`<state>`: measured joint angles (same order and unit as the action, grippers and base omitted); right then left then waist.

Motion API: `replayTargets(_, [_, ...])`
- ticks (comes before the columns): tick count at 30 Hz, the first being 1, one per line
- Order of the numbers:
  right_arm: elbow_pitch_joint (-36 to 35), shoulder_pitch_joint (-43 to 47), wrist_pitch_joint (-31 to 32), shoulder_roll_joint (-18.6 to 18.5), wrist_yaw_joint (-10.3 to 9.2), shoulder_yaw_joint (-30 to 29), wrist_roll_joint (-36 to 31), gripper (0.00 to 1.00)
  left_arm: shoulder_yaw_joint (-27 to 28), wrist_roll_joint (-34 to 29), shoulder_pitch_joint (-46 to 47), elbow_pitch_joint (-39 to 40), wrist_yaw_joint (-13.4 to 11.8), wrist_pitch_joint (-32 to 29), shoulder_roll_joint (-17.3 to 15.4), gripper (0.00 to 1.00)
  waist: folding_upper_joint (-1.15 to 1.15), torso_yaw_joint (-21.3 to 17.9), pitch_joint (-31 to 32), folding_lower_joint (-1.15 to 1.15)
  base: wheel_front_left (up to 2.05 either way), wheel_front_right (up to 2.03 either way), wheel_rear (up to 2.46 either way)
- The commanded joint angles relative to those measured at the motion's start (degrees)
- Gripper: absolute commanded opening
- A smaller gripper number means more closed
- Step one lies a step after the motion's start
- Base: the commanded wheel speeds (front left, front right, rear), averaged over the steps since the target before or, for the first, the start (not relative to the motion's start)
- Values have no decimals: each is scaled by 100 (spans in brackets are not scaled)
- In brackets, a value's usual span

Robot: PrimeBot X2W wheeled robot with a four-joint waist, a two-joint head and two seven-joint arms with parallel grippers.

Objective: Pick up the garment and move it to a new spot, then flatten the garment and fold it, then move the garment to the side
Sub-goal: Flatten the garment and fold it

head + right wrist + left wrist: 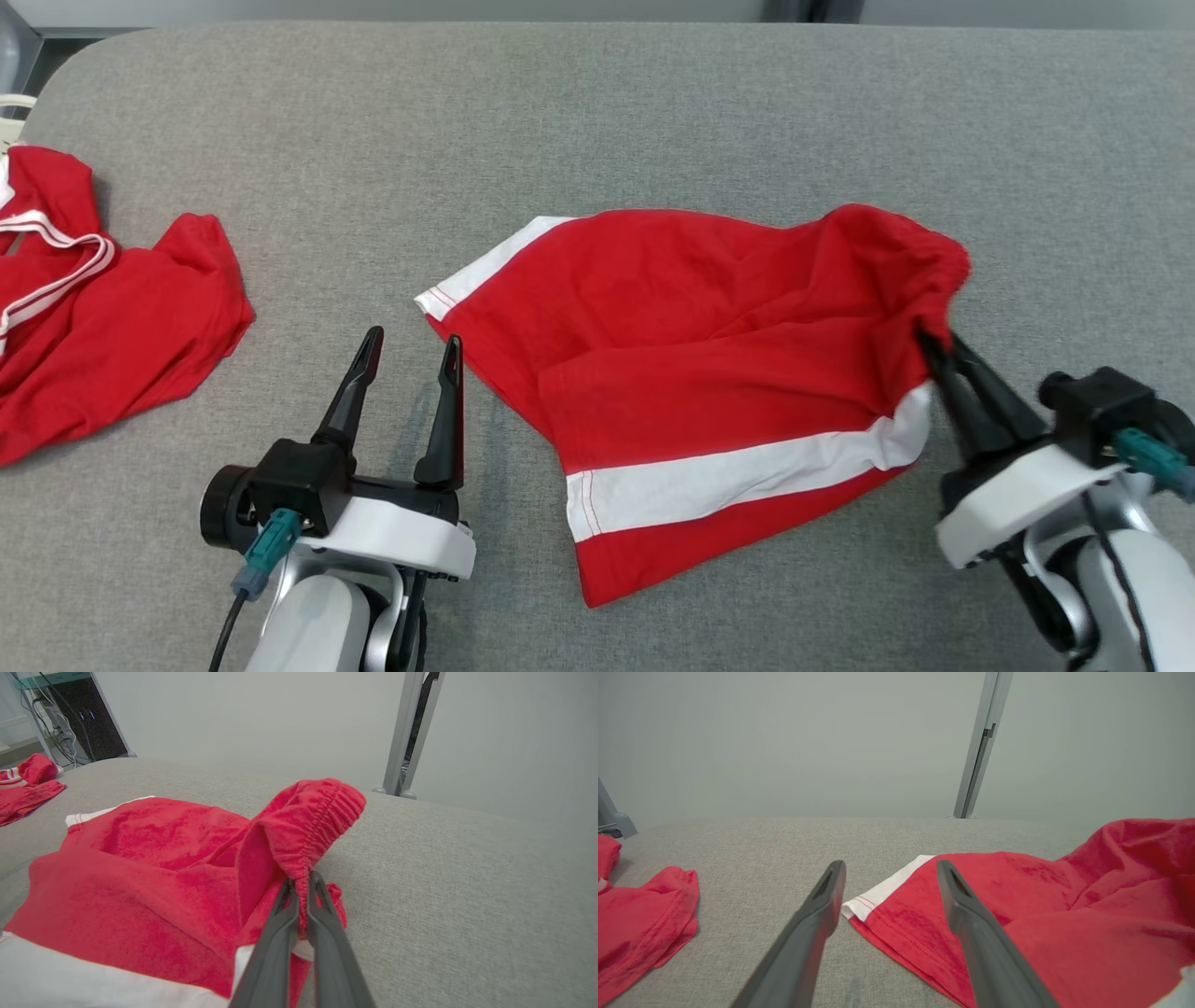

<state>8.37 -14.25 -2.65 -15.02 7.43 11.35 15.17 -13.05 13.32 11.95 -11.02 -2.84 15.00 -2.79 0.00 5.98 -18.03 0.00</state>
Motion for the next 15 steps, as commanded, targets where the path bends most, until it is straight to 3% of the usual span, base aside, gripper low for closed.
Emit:
replayTargets(1, [-26, -131, 74, 24, 12, 192, -48, 0, -17, 39, 88, -10, -5, 26, -21, 100, 0, 49, -8, 0, 0, 0, 0])
replayTargets(10, [534, -522, 91, 199, 12, 833, 1, 0, -146, 132, 153, -22, -24, 26, -23, 100, 0, 164, -54, 0, 0, 0, 0])
replayTargets(12, [690, -584, 8, 219, 11, 854, 2, 55, -176, 138, 163, -19, -25, 26, -22, 100, 0, 179, -60, 0, 0, 0, 0])
replayTargets(13, [735, -593, -48, 250, 11, 858, 48, 100, -183, 140, 161, -18, -28, 26, -22, 100, 0, 178, -60, 0, 0, 0, 0])
replayTargets(15, [791, -606, -172, 247, 11, 844, 89, 100, -187, 139, 159, -20, -35, 26, -23, 100, 0, 168, -53, 0, 0, 0, 0])
